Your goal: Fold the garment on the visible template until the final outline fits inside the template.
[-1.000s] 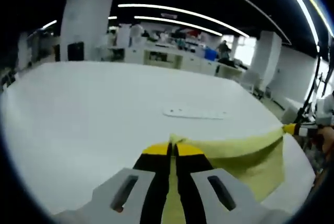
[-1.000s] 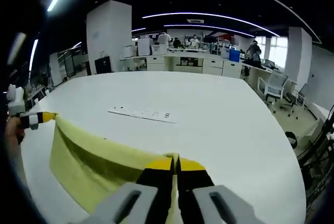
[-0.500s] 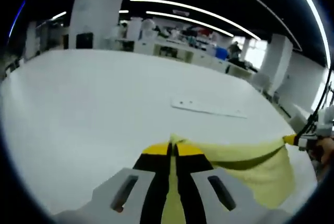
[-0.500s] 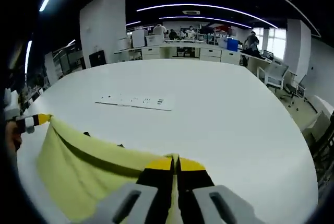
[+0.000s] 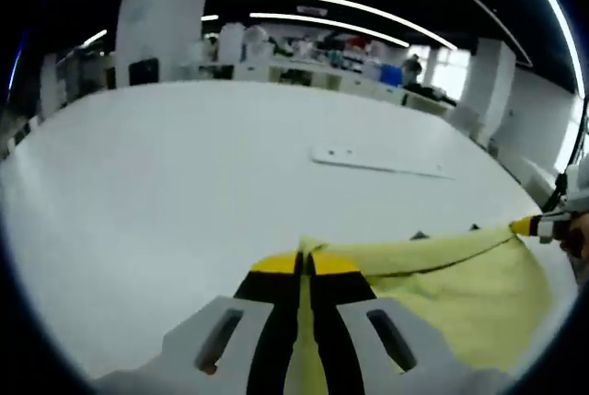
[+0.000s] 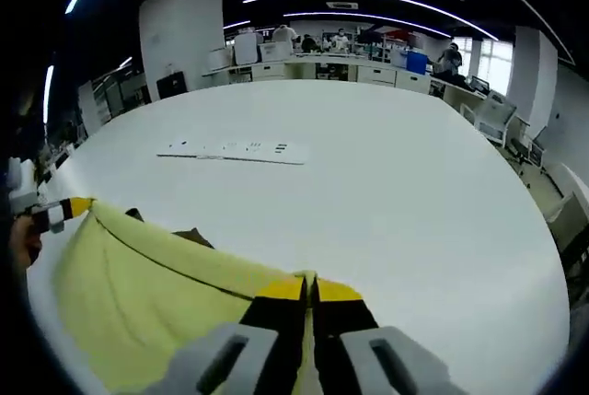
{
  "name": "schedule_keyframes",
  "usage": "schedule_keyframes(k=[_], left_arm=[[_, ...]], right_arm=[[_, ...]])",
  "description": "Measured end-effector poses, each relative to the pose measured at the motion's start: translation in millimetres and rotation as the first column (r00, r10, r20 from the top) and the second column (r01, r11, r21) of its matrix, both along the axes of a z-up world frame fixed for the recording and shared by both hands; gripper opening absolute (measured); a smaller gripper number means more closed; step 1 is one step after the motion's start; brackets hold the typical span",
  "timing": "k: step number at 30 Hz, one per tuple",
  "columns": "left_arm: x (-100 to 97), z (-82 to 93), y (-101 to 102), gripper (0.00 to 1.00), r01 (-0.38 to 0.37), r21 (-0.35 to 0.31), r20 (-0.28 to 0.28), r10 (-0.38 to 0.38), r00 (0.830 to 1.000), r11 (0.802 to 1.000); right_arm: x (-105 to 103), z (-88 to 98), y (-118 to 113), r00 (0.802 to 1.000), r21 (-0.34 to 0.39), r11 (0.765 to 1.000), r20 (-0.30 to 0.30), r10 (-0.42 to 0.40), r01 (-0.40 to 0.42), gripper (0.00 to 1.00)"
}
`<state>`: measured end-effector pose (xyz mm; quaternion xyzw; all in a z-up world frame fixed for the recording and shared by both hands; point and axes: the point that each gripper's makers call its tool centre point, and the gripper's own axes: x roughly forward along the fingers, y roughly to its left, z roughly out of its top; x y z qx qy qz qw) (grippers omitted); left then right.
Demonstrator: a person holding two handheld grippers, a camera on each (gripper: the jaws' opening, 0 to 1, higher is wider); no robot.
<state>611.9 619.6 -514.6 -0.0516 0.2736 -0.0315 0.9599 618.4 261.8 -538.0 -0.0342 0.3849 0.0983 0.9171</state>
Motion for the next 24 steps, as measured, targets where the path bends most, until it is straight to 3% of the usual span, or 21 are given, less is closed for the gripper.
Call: schedule_keyframes(k=[12,20,22,24], left_arm=[[-2.8,-14.1,0.9,0.02,0.070,0.034,-0.075,-0.067,0.995,0.997],[-2.9,-14.9,6.9,0.13,0.095,0.041,-0.077,-0.091,0.993,0.995],[-3.4,-12.4,6.7,0.17,0.117,0.030,-0.065,-0.114,0.991,0.993],[-3.5,-7.7,2.2,0.25,0.151,0.007,-0.040,-0.150,0.988,0.989]], right_arm=[[0.1,0.7,-0.3,0.998,-0.019,0.999,-0.055,0.033,-0.034,0.00],[-2.3,1.0,-1.0,0.997,0.019,1.000,-0.073,-0.008,0.010,0.00],[-4.0,1.3,-0.2,0.997,0.000,1.000,-0.074,0.019,-0.020,0.05],[-5.0,2.2,-1.6,0.997,-0.009,1.000,-0.074,0.025,-0.025,0.19]])
